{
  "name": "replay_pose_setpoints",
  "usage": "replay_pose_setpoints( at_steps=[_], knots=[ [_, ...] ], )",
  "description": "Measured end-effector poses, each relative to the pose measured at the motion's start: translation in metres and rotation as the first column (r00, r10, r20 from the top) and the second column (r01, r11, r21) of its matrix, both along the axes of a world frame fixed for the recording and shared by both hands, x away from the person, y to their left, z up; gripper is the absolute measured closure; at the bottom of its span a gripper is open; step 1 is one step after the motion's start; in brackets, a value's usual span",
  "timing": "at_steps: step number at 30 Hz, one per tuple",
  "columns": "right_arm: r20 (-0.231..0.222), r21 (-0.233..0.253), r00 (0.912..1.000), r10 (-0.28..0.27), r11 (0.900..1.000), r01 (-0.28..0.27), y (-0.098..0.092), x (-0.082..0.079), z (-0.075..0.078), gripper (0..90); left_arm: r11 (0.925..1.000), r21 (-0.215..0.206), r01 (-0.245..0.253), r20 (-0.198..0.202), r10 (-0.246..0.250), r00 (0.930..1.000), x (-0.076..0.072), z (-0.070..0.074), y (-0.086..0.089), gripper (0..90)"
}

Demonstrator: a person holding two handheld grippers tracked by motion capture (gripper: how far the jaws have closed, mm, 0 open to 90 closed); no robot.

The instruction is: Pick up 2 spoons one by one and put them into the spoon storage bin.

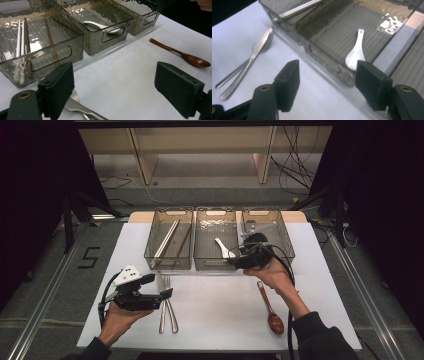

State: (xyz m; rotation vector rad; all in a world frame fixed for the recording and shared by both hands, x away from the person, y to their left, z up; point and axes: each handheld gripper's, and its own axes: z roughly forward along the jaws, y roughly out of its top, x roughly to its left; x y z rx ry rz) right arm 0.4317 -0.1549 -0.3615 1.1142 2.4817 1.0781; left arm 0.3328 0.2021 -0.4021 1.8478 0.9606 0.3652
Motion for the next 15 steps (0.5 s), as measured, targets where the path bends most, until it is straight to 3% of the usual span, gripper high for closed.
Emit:
replay_pose_setpoints(
  at_steps=[6,15],
  knots=[
    [-0.033,0.007,0.9994,0.005,1.000,-0.005,-0.020,-0.023,-0.011,35.0,1.0000,-0.002,0.000,0.005,0.000,1.0000,0.000,0.001,0.000,15.7],
    [-0.088,-0.011,0.9960,-0.018,1.000,0.017,-0.043,-0.038,-0.022,33.7,0.9999,0.003,0.012,0.007,-0.012,0.9999,-0.001,0.000,-0.001,15.7]
  ],
)
